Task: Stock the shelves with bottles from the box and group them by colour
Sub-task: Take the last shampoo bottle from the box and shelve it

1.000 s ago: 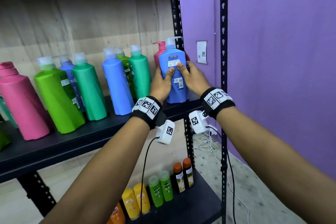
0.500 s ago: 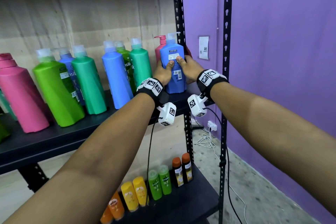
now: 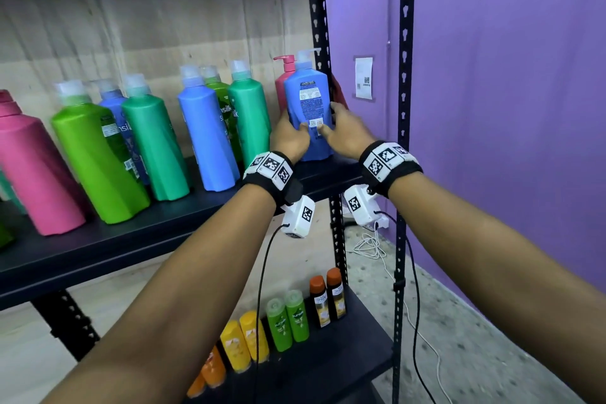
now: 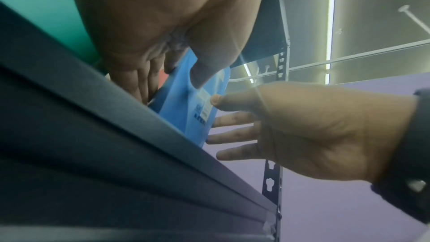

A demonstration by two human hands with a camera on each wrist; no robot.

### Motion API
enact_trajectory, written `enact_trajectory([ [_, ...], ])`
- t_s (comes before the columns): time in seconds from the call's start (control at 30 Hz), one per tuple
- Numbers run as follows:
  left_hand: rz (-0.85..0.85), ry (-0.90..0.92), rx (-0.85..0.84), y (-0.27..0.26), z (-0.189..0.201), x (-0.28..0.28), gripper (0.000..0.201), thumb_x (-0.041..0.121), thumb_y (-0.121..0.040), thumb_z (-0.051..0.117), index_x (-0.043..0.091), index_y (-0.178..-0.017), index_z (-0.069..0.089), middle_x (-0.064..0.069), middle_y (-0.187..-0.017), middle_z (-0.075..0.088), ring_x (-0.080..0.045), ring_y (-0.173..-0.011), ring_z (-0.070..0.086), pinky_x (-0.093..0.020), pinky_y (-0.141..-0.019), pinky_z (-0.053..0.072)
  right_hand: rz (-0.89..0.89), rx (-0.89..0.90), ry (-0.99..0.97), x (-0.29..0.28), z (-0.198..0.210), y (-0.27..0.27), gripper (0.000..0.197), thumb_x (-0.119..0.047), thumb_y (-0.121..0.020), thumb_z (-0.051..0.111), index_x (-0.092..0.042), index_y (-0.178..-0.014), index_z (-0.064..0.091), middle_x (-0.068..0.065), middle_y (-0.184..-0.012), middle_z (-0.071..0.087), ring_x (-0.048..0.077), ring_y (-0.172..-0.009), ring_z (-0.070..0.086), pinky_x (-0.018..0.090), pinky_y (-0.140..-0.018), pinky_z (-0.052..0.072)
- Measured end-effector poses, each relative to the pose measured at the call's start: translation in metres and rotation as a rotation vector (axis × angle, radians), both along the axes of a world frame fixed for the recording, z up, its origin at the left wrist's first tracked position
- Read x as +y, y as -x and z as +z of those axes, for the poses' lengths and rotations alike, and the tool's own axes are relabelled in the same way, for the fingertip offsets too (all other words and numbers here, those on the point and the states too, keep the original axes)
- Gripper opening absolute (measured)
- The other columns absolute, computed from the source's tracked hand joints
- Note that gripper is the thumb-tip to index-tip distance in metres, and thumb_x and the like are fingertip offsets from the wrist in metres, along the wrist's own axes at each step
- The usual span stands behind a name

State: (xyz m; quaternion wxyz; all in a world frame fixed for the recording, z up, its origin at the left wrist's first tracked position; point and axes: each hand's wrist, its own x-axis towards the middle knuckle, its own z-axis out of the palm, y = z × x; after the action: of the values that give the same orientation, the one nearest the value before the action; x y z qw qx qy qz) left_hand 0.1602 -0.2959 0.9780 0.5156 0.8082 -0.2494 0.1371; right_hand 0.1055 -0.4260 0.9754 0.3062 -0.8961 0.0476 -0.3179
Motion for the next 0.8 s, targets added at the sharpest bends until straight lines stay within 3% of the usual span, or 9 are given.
enact_trajectory([
  [0.13, 0.065, -0.11, -0.096, 0.018, -0.009, 0.017, 0.04, 0.023, -0.099, 0.058, 0.008, -0.137, 0.058, -0.012, -0.131, 0.067, -0.029, -0.122, 0.061, -0.033, -0.102, 0.047, -0.063, -0.011, 0.181, 0.004, -0.015, 0.023, 0.043, -0.022, -0.099, 0.056, -0.009, -0.139, 0.047, 0.015, -0.129, 0.053, 0.031, -0.118, 0.056, 0.046, -0.1, 0.048],
  [0.2, 0.074, -0.14, -0.139, 0.03, -0.013, 0.026, 0.038, 0.023, -0.098, 0.059, 0.008, -0.133, 0.061, -0.011, -0.125, 0.07, -0.027, -0.119, 0.063, -0.03, -0.101, 0.047, -0.043, -0.032, 0.252, 0.009, -0.022, 0.037, 0.031, -0.022, -0.098, 0.056, -0.011, -0.127, 0.056, 0.011, -0.12, 0.056, 0.029, -0.11, 0.057, 0.044, -0.095, 0.049],
  [0.3, 0.073, -0.166, -0.2, 0.049, -0.021, 0.038, 0.025, 0.025, -0.096, 0.059, 0.014, -0.115, 0.07, -0.005, -0.108, 0.075, -0.025, -0.106, 0.067, -0.03, -0.092, 0.05, 0.008, -0.04, 0.352, 0.018, -0.03, 0.055, 0.018, -0.022, -0.096, 0.054, -0.012, -0.105, 0.065, 0.008, -0.103, 0.062, 0.028, -0.097, 0.06, 0.044, -0.086, 0.051],
  [0.4, 0.061, -0.188, -0.237, 0.069, -0.032, 0.05, 0.018, 0.03, -0.095, 0.058, 0.018, -0.098, 0.071, 0.001, -0.094, 0.075, -0.024, -0.095, 0.068, -0.035, -0.085, 0.053, 0.004, 0.036, 0.465, 0.027, -0.042, 0.069, 0.022, -0.03, -0.095, 0.05, -0.015, -0.093, 0.065, 0.007, -0.094, 0.065, 0.03, -0.089, 0.062, 0.041, -0.073, 0.052],
  [0.5, 0.034, -0.193, -0.234, 0.086, -0.048, 0.063, 0.017, 0.031, -0.094, 0.057, 0.021, -0.093, 0.07, 0.005, -0.085, 0.073, -0.022, -0.087, 0.067, -0.036, -0.08, 0.054, -0.033, 0.093, 0.56, 0.035, -0.061, 0.078, 0.024, -0.035, -0.094, 0.046, -0.018, -0.081, 0.057, 0.006, -0.087, 0.063, 0.032, -0.081, 0.062, 0.034, -0.059, 0.043],
  [0.63, 0.045, -0.308, -0.241, 0.105, -0.075, 0.081, 0.018, 0.033, -0.094, 0.054, 0.025, -0.095, 0.07, 0.005, -0.088, 0.072, -0.022, -0.087, 0.066, -0.04, -0.078, 0.055, 0.002, 0.17, 0.565, 0.046, -0.086, 0.085, 0.02, -0.032, -0.091, 0.047, -0.019, -0.079, 0.057, 0.006, -0.089, 0.065, 0.031, -0.077, 0.062, 0.035, -0.06, 0.048],
  [0.73, 0.075, -0.435, -0.244, 0.114, -0.1, 0.095, 0.021, 0.039, -0.094, 0.049, 0.027, -0.093, 0.068, 0.006, -0.089, 0.071, -0.023, -0.088, 0.065, -0.04, -0.075, 0.055, 0.022, 0.236, 0.554, 0.057, -0.109, 0.083, 0.02, -0.03, -0.091, 0.048, -0.02, -0.073, 0.048, 0.006, -0.085, 0.063, 0.031, -0.073, 0.061, 0.034, -0.058, 0.046],
  [0.8, 0.083, -0.498, -0.233, 0.116, -0.117, 0.103, 0.024, 0.038, -0.095, 0.048, 0.026, -0.093, 0.068, 0.004, -0.092, 0.071, -0.025, -0.09, 0.065, -0.04, -0.075, 0.055, 0.042, 0.301, 0.558, 0.066, -0.127, 0.081, 0.02, -0.03, -0.092, 0.048, -0.018, -0.078, 0.054, 0.009, -0.089, 0.064, 0.033, -0.075, 0.062, 0.033, -0.06, 0.044],
])
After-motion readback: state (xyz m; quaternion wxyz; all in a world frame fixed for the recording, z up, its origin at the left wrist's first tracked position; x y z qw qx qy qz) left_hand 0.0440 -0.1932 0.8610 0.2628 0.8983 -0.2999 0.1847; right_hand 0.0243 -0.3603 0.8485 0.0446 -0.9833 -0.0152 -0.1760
